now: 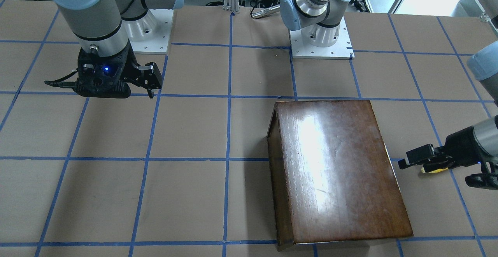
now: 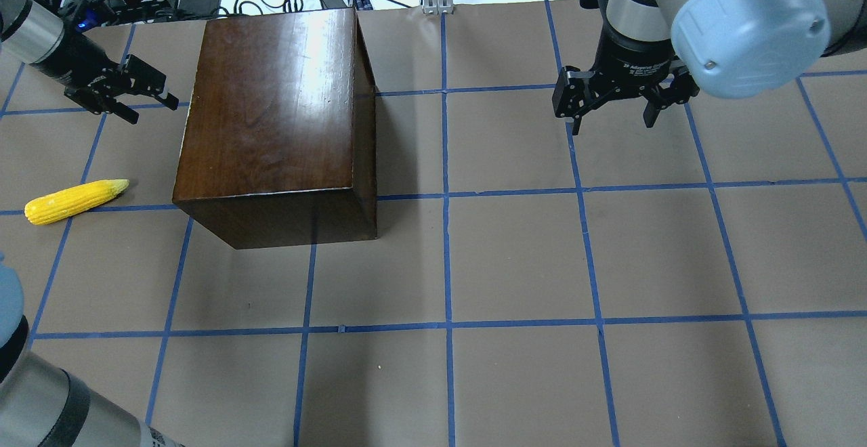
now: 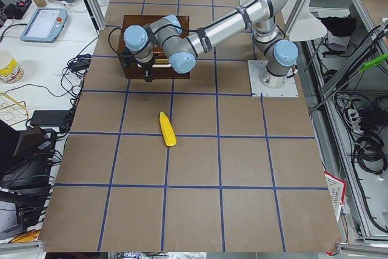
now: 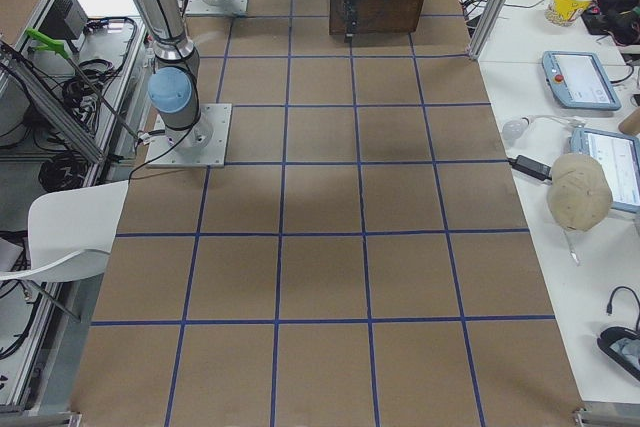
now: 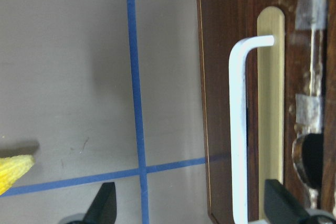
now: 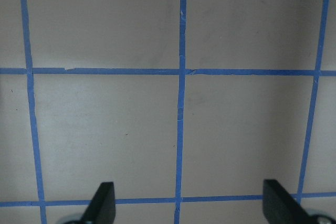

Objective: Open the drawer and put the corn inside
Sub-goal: 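Position the left gripper at the white drawer handle and grasp it, then pull the drawer open outward with the left gripper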

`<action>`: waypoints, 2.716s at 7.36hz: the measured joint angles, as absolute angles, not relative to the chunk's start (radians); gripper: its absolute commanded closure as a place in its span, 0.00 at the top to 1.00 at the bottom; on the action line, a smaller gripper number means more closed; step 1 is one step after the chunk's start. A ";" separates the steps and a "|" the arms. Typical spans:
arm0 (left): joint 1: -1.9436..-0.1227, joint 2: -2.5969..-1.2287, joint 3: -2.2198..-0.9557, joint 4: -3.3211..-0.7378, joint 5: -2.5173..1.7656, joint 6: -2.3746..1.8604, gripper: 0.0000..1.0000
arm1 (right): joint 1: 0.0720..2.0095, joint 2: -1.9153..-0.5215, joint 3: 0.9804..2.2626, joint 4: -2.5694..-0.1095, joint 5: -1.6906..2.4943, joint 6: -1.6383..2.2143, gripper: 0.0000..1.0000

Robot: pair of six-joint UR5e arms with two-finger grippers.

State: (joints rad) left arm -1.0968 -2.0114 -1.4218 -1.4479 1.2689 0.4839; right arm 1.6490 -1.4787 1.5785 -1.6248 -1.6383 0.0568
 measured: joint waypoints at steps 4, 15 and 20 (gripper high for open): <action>-1.097 -2.020 -1.472 -1.432 1.264 0.463 1.00 | 1.649 -1.478 1.578 -1.625 -1.638 0.057 1.00; -1.105 -2.039 -1.506 -1.398 1.267 0.472 1.00 | 1.649 -1.479 1.578 -1.625 -1.638 0.057 1.00; -1.100 -2.042 -1.500 -1.369 1.283 0.475 1.00 | 1.649 -1.479 1.578 -1.625 -1.638 0.057 1.00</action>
